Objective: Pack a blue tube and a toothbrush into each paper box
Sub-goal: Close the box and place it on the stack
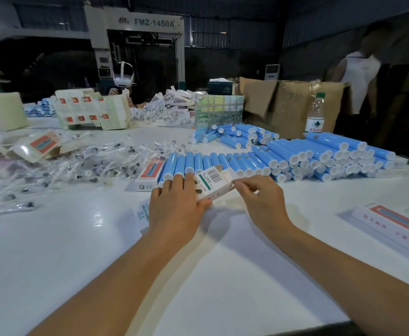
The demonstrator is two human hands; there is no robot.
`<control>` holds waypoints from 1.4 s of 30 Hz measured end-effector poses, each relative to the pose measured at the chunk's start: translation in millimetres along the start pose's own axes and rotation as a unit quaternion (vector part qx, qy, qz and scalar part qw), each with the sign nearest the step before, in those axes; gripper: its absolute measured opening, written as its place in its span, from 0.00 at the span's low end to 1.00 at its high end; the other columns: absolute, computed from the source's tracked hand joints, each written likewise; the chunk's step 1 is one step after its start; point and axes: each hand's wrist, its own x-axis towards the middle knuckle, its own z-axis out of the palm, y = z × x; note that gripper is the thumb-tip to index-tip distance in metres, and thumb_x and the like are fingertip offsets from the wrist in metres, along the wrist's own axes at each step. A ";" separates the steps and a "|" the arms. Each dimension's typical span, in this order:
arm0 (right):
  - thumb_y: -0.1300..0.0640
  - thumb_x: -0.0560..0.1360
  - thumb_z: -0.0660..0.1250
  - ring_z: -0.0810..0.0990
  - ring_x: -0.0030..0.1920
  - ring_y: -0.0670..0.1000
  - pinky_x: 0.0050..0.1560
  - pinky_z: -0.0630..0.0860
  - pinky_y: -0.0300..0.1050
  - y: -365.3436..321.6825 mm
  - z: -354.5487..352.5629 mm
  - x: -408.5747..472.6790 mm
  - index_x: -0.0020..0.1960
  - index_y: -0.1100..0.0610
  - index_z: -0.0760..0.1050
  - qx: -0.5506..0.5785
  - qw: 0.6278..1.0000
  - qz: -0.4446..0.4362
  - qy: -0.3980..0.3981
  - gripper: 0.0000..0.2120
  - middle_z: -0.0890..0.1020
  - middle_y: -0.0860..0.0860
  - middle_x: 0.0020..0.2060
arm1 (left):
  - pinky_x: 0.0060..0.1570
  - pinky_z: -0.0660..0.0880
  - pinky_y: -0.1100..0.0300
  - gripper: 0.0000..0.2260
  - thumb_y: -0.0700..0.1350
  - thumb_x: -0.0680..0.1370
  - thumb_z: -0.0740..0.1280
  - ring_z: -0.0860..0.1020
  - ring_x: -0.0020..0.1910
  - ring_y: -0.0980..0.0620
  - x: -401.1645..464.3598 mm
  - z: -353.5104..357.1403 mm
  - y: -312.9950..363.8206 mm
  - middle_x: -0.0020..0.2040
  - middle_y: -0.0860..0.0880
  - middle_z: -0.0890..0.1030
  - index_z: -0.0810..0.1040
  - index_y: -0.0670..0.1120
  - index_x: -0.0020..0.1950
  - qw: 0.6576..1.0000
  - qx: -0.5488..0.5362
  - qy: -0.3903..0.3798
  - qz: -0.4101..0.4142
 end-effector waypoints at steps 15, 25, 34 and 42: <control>0.58 0.77 0.65 0.76 0.42 0.45 0.43 0.72 0.38 -1.7 7.4 -3.2 0.68 0.56 0.72 0.058 0.994 0.064 -0.073 0.19 0.78 0.46 0.38 | 0.62 0.62 0.53 0.30 0.63 0.79 0.54 0.65 0.66 0.46 -4.3 3.8 6.9 0.70 0.48 0.65 0.54 0.47 0.74 0.998 0.050 0.000 0.029; 0.55 0.78 0.61 0.79 0.41 0.46 0.39 0.76 0.43 -0.3 10.1 -1.4 0.55 0.53 0.78 0.025 0.992 0.081 -0.093 0.09 0.80 0.46 0.41 | 0.61 0.62 0.54 0.30 0.63 0.78 0.55 0.66 0.65 0.48 -9.6 6.2 15.4 0.67 0.48 0.66 0.55 0.47 0.73 0.996 0.070 0.003 0.061; 0.58 0.80 0.58 0.71 0.42 0.48 0.36 0.66 0.32 2.0 16.5 -2.7 0.34 0.52 0.72 -0.025 0.992 0.040 -0.119 0.15 0.76 0.53 0.42 | 0.60 0.63 0.54 0.29 0.62 0.79 0.54 0.66 0.64 0.48 -9.0 8.5 14.0 0.68 0.48 0.66 0.55 0.46 0.73 0.996 0.068 0.001 0.057; 0.51 0.72 0.72 0.75 0.54 0.53 0.49 0.77 0.44 1.9 2.7 13.3 0.67 0.55 0.66 0.327 0.899 0.290 -0.025 0.28 0.72 0.54 0.59 | 0.61 0.63 0.54 0.30 0.63 0.79 0.53 0.66 0.65 0.47 -5.1 5.5 11.5 0.68 0.48 0.66 0.53 0.47 0.74 0.999 0.032 0.019 0.022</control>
